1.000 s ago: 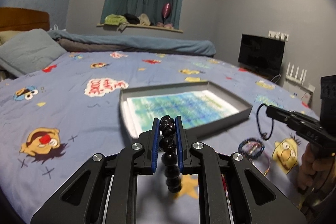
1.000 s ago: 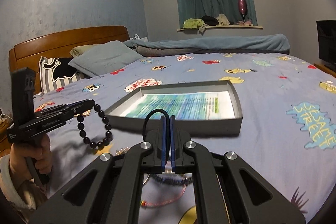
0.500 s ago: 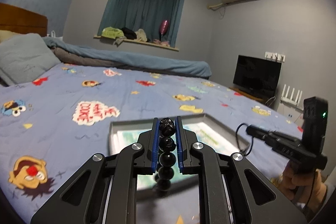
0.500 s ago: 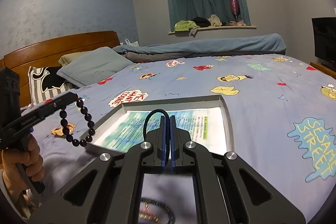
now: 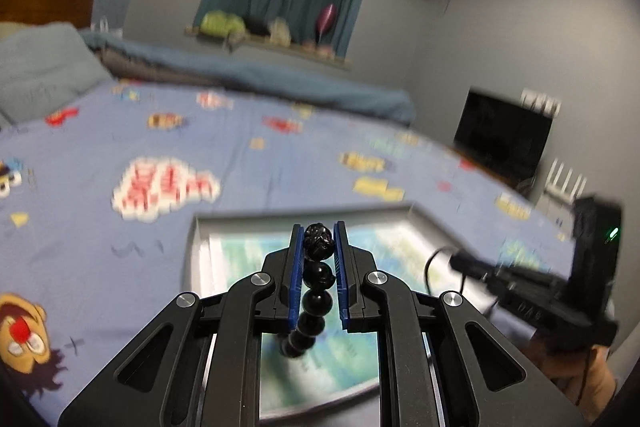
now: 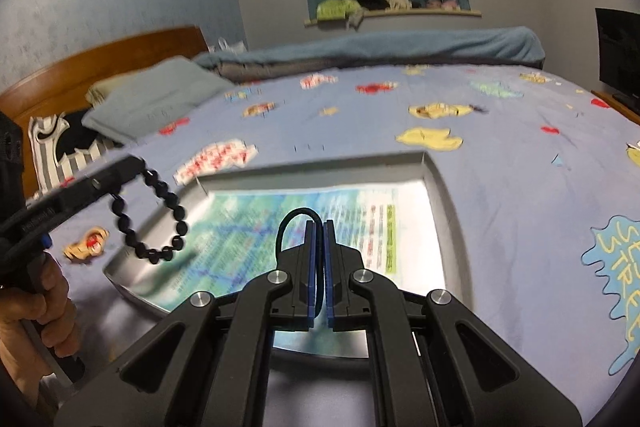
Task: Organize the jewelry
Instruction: 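Carry both items into the gray box and open both grippers, then return to the pile and close the left gripper on the red beaded necklace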
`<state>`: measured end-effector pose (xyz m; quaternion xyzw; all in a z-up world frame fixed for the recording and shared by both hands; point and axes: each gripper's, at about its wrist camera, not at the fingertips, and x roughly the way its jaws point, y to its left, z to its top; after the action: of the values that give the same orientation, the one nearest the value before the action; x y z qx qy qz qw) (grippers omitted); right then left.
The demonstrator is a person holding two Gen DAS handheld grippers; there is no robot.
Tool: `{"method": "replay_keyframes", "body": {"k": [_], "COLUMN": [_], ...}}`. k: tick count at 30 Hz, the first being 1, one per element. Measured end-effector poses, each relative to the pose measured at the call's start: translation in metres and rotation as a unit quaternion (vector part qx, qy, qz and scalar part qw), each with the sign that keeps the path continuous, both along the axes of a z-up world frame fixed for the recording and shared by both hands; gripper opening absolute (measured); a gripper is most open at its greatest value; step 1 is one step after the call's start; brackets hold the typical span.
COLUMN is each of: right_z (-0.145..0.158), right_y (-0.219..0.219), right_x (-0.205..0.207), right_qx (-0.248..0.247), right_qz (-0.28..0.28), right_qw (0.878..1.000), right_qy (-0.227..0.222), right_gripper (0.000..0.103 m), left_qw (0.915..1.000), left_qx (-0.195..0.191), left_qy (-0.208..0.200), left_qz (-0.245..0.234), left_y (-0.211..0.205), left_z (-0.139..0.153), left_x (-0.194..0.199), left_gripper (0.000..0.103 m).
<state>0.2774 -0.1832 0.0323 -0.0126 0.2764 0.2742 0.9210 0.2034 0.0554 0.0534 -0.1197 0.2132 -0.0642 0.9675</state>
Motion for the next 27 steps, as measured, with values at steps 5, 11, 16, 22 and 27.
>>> {"method": "replay_keyframes", "body": {"k": [5,11,16,22,27], "right_z": [-0.009,-0.01,-0.006,0.001,0.005], "right_y": [0.006,0.002,-0.003,-0.01,-0.018], "right_x": [0.001,0.001,-0.003,-0.01,-0.016], "right_qx": [-0.026,-0.02,-0.013,0.006,0.02], "right_qz": [0.001,-0.002,-0.001,-0.003,-0.005], "right_qw": [1.0,1.0,1.0,1.0,1.0], "right_qy": [0.013,0.018,0.005,-0.012,-0.021], "right_gripper": [0.003,0.007,0.038,0.056,0.061], "left_qw": [0.9976,0.9956,0.9956,0.9947,0.995], "left_qx": [0.016,0.02,0.019,0.043,0.061], "left_qy": [0.067,0.087,0.084,0.085,0.066], "left_qz": [0.009,0.029,0.035,0.038,0.042], "left_y": [0.0,0.004,0.007,0.004,0.006], "left_z": [-0.021,-0.033,-0.032,-0.031,-0.026], "left_x": [0.014,0.012,0.007,0.002,-0.009], "left_gripper": [0.015,0.049,0.077,0.086,0.092]}}
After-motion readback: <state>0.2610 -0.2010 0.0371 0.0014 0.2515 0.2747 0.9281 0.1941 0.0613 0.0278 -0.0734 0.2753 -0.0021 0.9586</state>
